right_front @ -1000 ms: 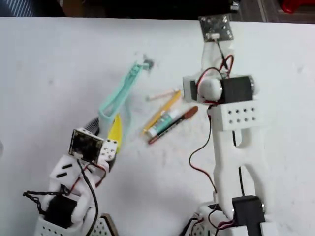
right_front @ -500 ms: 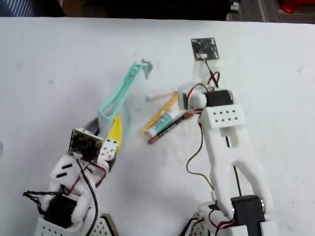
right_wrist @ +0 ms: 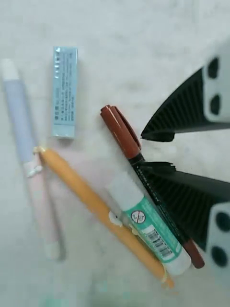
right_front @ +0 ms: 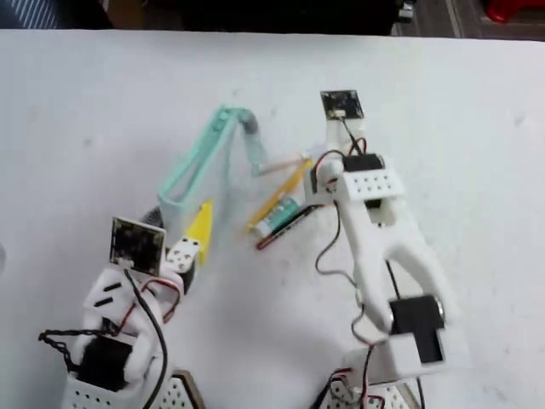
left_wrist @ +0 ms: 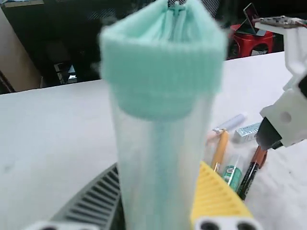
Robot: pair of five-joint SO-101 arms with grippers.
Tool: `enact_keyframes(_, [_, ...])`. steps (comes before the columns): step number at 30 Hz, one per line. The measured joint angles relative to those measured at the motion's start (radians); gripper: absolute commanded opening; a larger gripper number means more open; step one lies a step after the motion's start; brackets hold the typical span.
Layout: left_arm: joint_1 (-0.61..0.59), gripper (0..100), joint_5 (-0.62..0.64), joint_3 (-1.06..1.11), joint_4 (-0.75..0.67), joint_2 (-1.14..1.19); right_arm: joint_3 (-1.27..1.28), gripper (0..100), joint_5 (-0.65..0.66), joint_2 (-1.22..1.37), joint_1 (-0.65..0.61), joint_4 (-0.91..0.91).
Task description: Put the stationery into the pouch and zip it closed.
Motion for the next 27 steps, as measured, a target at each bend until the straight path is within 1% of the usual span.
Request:
enact_keyframes(2, [-0.018,20,0.002,0.0,0.0,0.002,-0.06,7.0,-0.029,0.063,0.018,0.038])
enact_keyframes(7, [-0.026,20,0.008,0.002,0.002,0.006,-0.178,7.3,-0.12,0.198,0.063,0.104])
enact_keyframes(13, [-0.026,20,0.008,0.002,0.003,0.006,-0.245,20.0,-0.192,0.29,0.055,0.11])
enact_keyframes(23, [-0.026,20,0.008,0.011,0.003,0.011,-0.295,19.1,-0.207,0.316,0.057,0.098])
enact_keyframes(27, [-0.026,20,0.008,0.011,0.003,0.012,-0.298,19.1,-0.256,0.359,0.058,0.06])
